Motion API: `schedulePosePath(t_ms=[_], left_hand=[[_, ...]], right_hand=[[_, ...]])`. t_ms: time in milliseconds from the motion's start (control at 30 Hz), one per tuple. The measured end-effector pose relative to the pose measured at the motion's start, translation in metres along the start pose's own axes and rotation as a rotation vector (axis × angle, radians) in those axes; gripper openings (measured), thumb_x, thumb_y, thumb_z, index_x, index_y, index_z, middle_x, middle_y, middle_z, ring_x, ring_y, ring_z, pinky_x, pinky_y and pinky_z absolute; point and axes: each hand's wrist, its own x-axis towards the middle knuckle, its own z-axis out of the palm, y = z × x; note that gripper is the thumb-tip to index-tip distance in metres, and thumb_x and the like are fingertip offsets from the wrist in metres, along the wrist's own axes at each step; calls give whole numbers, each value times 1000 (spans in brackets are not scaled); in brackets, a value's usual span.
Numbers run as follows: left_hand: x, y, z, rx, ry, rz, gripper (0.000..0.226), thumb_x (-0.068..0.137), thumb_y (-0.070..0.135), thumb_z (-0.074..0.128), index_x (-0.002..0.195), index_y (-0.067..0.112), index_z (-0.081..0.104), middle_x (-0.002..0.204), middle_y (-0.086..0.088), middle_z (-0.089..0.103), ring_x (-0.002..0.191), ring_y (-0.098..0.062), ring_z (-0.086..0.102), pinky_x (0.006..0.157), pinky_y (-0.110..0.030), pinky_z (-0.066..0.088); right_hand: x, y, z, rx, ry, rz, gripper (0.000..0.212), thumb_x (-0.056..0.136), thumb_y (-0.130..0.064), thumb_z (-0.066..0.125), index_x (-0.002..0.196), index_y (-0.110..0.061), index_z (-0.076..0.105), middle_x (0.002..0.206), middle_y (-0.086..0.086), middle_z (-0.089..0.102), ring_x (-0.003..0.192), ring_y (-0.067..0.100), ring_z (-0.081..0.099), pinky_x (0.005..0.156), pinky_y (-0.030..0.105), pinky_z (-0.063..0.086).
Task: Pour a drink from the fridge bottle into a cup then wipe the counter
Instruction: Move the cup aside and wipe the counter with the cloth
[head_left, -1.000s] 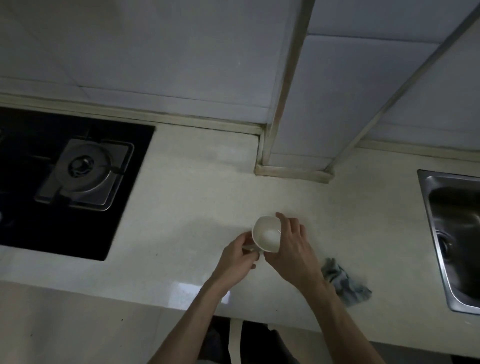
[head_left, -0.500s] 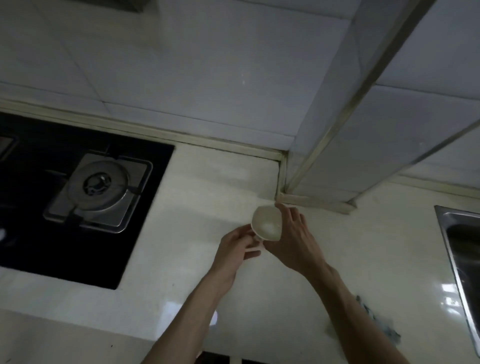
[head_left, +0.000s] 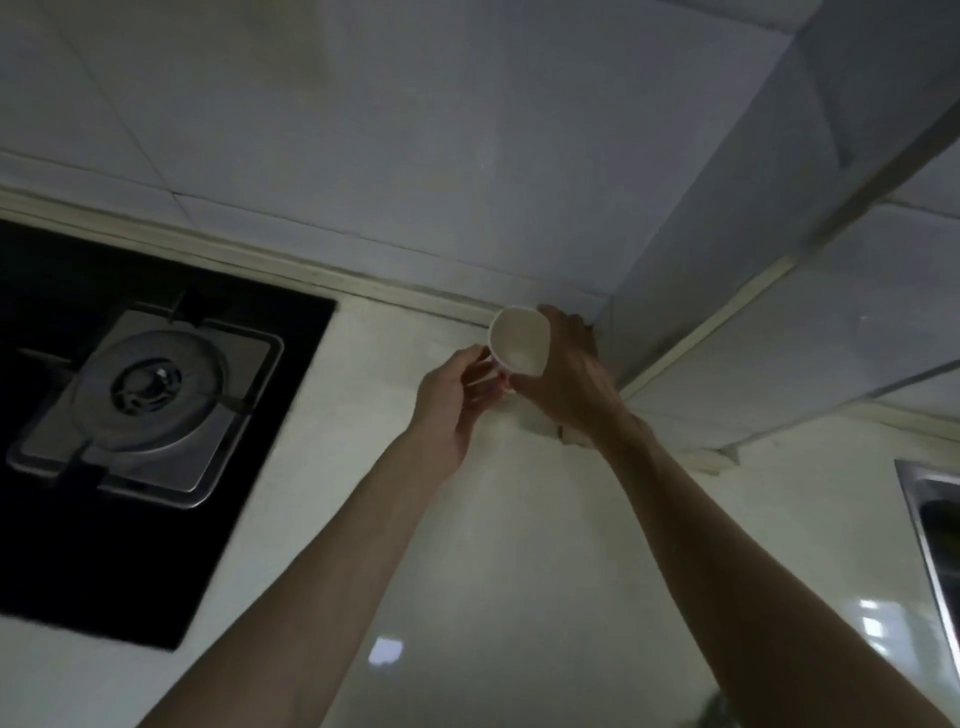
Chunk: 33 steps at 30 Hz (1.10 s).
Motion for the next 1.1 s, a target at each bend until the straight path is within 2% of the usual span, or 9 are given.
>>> schedulePosePath(t_ms=[300,433,533,633,733,800,933,1033,1100], left_hand=[[40,-17,1,-208,-80,-94,15,96,14,51,96,4,62,92,-11,64,106,-30,56,111,-43,40],[32,-13,-1,-200,-94,-81,16,97,13,49,101,3,61,97,-13,64,107,-31,58,113,-44,40],[15,-6,-7,-142,-87,-32,23,97,13,51,112,-1,62,106,-17,65,107,-30,61,108,-44,45],[-11,-6,-11,-64,-107,-19,24,96,11,51,109,-1,67,109,-18,69,101,-29,66,99,-44,52],[-51,-25,1,240,-139,-39,22,97,7,49,108,-2,65,102,-17,70,87,-27,68,84,-42,56],[-80,-52,9,628,-213,-20,18,97,9,51,106,3,65,100,-13,70,84,-25,69,82,-41,57],[-124,-122,10,1301,-437,194,20,92,20,58,111,14,59,104,-1,67,90,-18,66,85,-37,56],[-151,-165,1,1715,-678,386,26,95,22,52,119,13,53,118,-4,57,105,-21,58,89,-36,49],[-167,-189,-4,1907,-862,381,26,95,20,49,119,11,53,121,-9,54,111,-26,53,92,-39,47]], right_hand=[[30,22,16,81,24,145,89,72,-51,78,139,-12,35,132,10,43,121,25,45,96,29,39],[15,11,7,2,-71,153,94,82,-38,72,149,-3,16,142,19,34,131,33,38,105,36,37],[-10,-3,-7,-63,116,28,75,85,-33,51,140,13,30,129,34,47,113,43,56,91,42,51],[-45,-6,-25,-3,37,38,58,90,-24,51,141,-2,34,133,20,48,118,33,51,95,35,45],[-91,7,-33,-20,20,110,46,92,-18,57,135,-8,45,132,10,51,118,25,51,96,29,41],[-129,15,-33,-13,19,167,40,94,-20,57,133,-11,52,131,7,53,116,22,55,96,30,45],[-213,48,-22,-24,-40,327,29,95,-17,56,123,-13,62,122,4,61,110,21,59,92,29,47],[-278,74,-13,-54,-53,446,27,93,-14,57,120,-11,64,119,6,63,109,23,59,90,26,43],[-316,87,-10,-72,-48,519,27,92,-12,58,118,-11,65,121,7,62,115,25,56,96,28,40]])
